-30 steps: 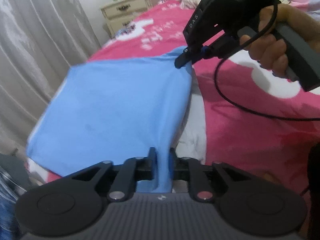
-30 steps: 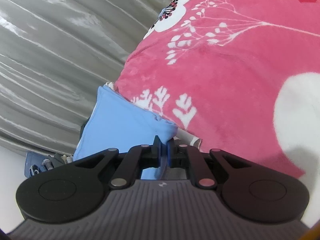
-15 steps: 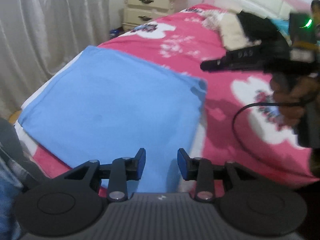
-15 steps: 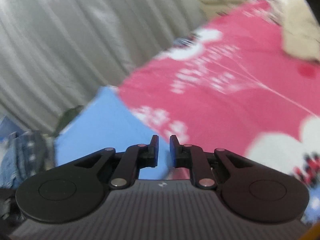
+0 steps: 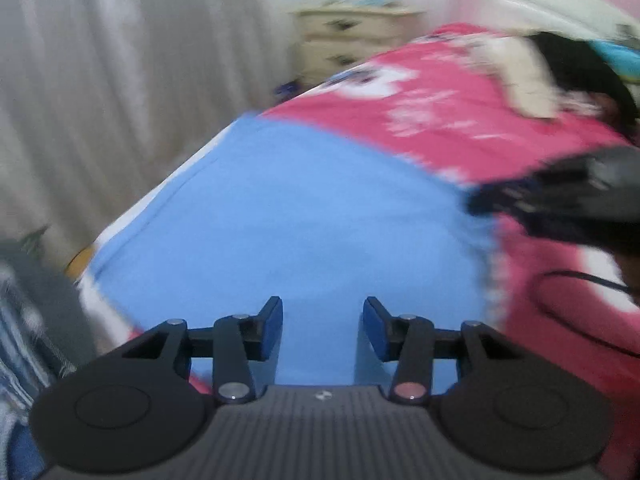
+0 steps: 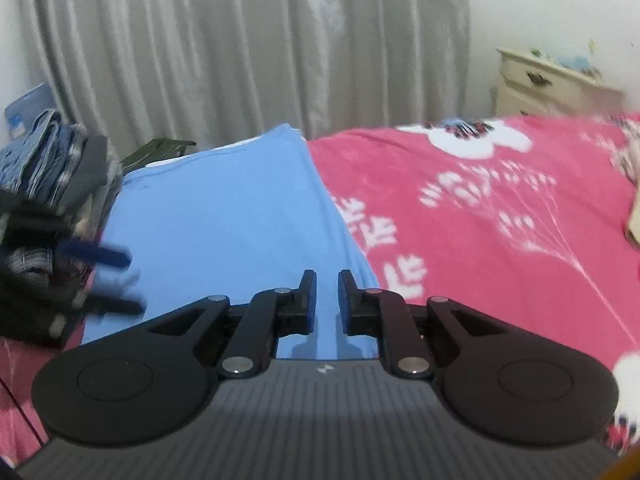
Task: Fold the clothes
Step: 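Release the T-shirt and pull both open grippers back from it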
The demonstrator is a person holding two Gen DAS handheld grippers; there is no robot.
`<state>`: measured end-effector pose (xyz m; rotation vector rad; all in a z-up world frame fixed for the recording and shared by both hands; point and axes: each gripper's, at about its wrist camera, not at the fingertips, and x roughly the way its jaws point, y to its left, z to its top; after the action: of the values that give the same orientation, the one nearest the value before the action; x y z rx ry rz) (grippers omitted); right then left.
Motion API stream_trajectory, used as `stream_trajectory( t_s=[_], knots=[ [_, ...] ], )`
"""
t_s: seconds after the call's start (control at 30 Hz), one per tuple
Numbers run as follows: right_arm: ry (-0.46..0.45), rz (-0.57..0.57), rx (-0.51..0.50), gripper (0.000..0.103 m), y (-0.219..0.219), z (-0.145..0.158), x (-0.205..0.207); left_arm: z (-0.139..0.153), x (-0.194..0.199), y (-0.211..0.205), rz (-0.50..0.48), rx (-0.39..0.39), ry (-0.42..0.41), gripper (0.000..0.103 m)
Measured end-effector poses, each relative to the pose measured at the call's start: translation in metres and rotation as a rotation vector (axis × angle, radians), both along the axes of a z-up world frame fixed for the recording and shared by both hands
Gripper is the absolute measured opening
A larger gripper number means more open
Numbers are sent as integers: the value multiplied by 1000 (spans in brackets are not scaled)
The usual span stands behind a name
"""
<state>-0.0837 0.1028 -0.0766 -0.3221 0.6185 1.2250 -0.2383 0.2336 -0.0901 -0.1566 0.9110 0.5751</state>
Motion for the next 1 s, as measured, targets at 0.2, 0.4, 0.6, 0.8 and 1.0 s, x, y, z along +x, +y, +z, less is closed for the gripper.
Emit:
stream_trajectory(
  t_s=[0.2,0.4,0.6,0.8,1.0],
  knots=[
    [95,-27,-54,13,5,-37,24,4,-4,14,63,5,-44,48],
    [115,-61,16,16,-3,-14,24,2,20,62,279,77,-54,52],
    [130,-77,-57,16,9,-29,32,7,34,90,446,39,-90,50],
    [116,-24,19,16,12,-15,26,14,86,101,381,51,-192,51],
    [150,-47,-25,16,24,-38,26,-17,137,142,528,151,-132,47]
  ],
)
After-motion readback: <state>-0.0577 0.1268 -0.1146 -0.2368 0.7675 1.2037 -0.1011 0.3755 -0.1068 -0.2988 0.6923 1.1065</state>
